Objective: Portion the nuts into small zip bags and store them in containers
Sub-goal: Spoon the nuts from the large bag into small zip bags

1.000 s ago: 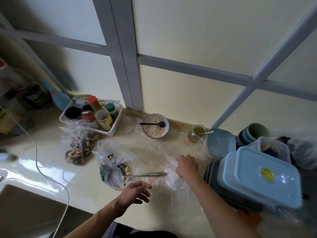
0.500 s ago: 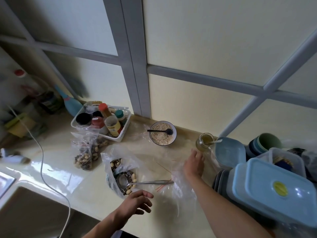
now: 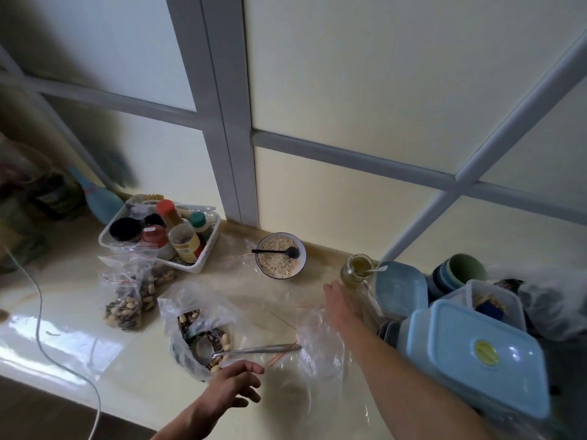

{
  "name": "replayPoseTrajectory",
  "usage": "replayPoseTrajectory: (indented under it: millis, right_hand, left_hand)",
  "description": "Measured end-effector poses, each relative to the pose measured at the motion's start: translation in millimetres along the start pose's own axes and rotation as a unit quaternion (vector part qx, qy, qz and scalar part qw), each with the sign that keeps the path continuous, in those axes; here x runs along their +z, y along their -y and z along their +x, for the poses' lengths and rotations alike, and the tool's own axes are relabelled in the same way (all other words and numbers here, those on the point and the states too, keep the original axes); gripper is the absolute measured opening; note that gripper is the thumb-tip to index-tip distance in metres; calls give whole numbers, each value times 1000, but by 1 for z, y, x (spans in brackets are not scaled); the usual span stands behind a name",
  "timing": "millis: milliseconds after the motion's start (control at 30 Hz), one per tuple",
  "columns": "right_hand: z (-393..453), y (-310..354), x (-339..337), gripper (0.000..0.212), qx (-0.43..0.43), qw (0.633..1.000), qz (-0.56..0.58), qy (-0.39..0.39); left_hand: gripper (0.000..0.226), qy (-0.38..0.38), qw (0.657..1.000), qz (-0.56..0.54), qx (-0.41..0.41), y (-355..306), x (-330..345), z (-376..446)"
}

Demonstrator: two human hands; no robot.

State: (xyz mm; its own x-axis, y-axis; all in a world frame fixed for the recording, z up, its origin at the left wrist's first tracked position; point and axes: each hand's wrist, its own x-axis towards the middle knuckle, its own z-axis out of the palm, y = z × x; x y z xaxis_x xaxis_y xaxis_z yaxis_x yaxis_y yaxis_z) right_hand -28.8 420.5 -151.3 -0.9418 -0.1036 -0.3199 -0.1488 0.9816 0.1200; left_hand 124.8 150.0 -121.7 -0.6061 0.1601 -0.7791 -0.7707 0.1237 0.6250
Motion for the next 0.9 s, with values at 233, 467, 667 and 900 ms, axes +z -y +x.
replayPoseTrajectory:
  millis: [233, 467, 667, 900]
  right_hand:
    - [6, -19, 7, 70, 78, 992, -68, 79]
    - [5, -28, -7, 44, 98, 990, -92, 37]
    - [-6, -25, -17, 34, 273, 958, 68, -55]
    - [-6, -22, -16, 30, 313, 931, 164, -90]
  left_hand:
    - [44, 7, 1000, -7, 3, 4, -4, 0]
    - [46, 4, 1000, -16, 7, 9, -13, -7]
    - [44, 7, 1000, -6, 7, 10, -13, -12]
    - [43, 12, 1000, -11, 19, 17, -14, -20]
